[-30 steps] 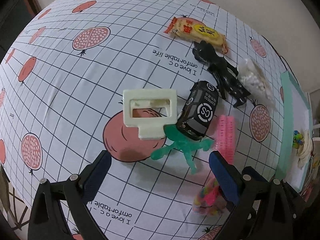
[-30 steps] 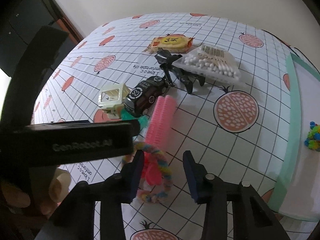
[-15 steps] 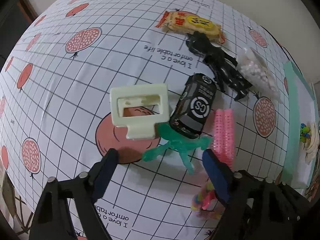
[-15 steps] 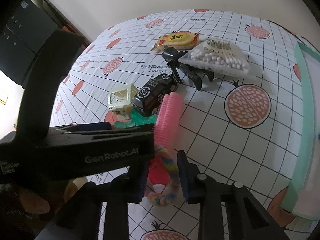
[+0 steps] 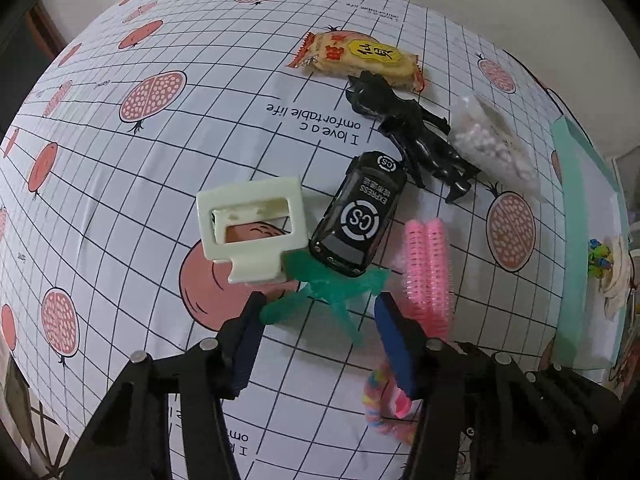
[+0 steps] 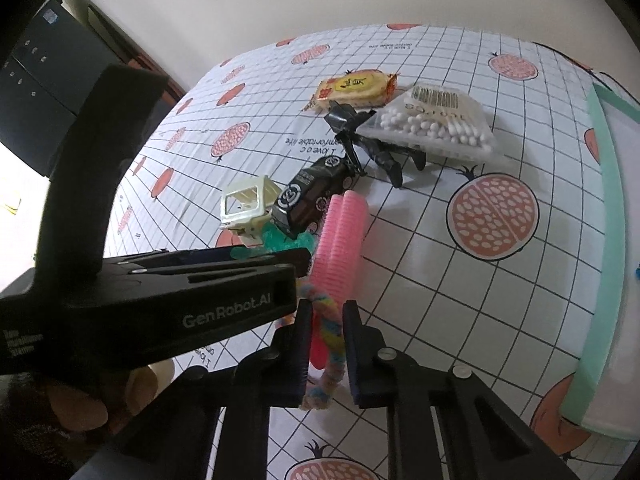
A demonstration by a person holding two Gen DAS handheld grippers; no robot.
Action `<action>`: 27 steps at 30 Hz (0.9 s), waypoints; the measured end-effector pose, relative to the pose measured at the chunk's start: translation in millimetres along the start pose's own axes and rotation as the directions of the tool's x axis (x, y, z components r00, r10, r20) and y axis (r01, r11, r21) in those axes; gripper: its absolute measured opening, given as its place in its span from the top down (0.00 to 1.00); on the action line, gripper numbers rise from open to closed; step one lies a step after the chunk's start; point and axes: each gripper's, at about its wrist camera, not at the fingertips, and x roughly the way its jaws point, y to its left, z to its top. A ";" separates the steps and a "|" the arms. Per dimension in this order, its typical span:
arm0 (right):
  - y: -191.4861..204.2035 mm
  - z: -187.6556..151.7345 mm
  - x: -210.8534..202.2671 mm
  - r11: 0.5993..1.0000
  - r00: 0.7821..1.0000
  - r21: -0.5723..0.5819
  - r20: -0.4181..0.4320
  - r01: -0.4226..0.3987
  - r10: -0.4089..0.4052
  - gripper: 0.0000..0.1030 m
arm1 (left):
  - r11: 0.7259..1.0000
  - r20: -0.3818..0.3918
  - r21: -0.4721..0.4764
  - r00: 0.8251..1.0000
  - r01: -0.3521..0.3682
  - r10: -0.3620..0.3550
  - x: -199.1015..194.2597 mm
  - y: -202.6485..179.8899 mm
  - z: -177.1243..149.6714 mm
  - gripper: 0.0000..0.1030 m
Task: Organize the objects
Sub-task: 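Grasp the pink roller with rainbow ring using the right tool while the left tool grasps the green bow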
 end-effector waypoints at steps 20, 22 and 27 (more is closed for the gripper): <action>-0.1 2.6 -28.6 1.000 0.998 0.004 0.068 -0.009 0.009 0.88 | 1.000 0.043 0.001 0.999 0.004 -0.004 -22.9 34.7 2.3 0.88; -0.2 4.4 -29.4 1.000 0.997 0.009 0.076 -0.010 0.009 0.88 | 1.000 0.050 -0.005 0.999 0.005 -0.005 -27.2 42.4 3.4 0.92; -5.5 4.5 -33.4 1.000 0.996 0.025 0.085 -0.002 0.000 0.88 | 1.000 0.056 -0.015 0.998 0.014 -0.013 -32.2 13.1 -9.8 0.92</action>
